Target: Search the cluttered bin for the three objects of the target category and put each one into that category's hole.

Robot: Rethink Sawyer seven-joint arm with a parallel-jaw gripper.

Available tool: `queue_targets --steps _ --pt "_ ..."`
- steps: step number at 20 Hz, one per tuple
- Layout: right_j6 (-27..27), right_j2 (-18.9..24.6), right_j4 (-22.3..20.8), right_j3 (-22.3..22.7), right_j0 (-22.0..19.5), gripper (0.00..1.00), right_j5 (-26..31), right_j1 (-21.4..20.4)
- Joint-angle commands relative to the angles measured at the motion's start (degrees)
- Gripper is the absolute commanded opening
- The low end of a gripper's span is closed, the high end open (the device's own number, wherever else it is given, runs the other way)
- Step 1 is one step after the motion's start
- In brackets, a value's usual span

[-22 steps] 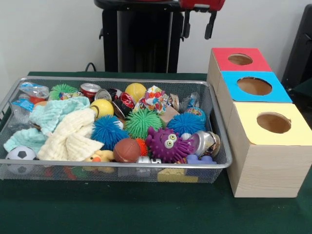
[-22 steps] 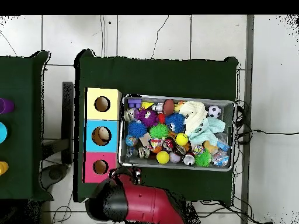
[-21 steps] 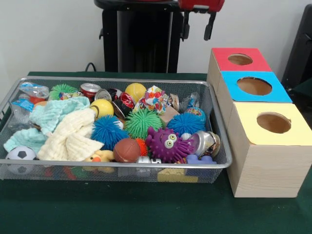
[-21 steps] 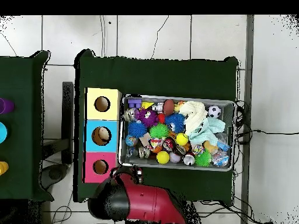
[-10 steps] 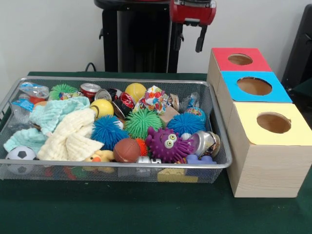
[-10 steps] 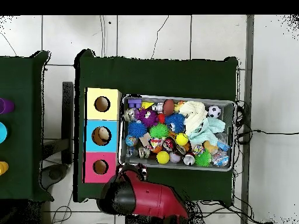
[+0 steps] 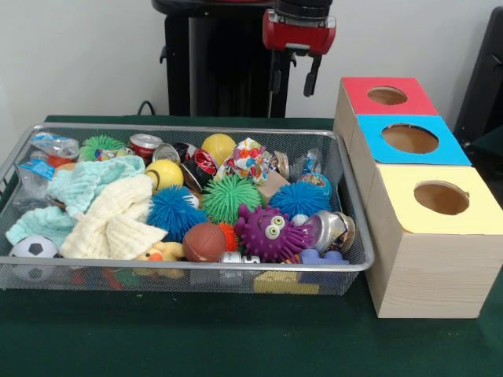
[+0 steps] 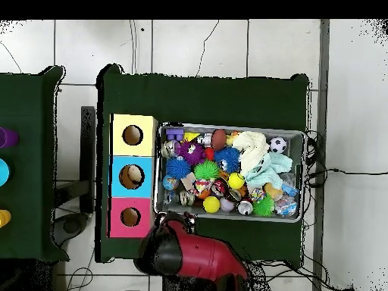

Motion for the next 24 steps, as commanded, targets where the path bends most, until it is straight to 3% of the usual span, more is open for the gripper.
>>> queue_targets --steps 1,15,24 --pt "9.48 2.62 -1.42 -1.30 -3.15 1.00 -5.77 4.48" --pt "10.73 4.27 -1.32 -2.87 -3.60 1.00 -15.38 13.60" --pt "9.24 5.26 -2.00 -4.65 -6.04 1.00 -16.13 15.91"
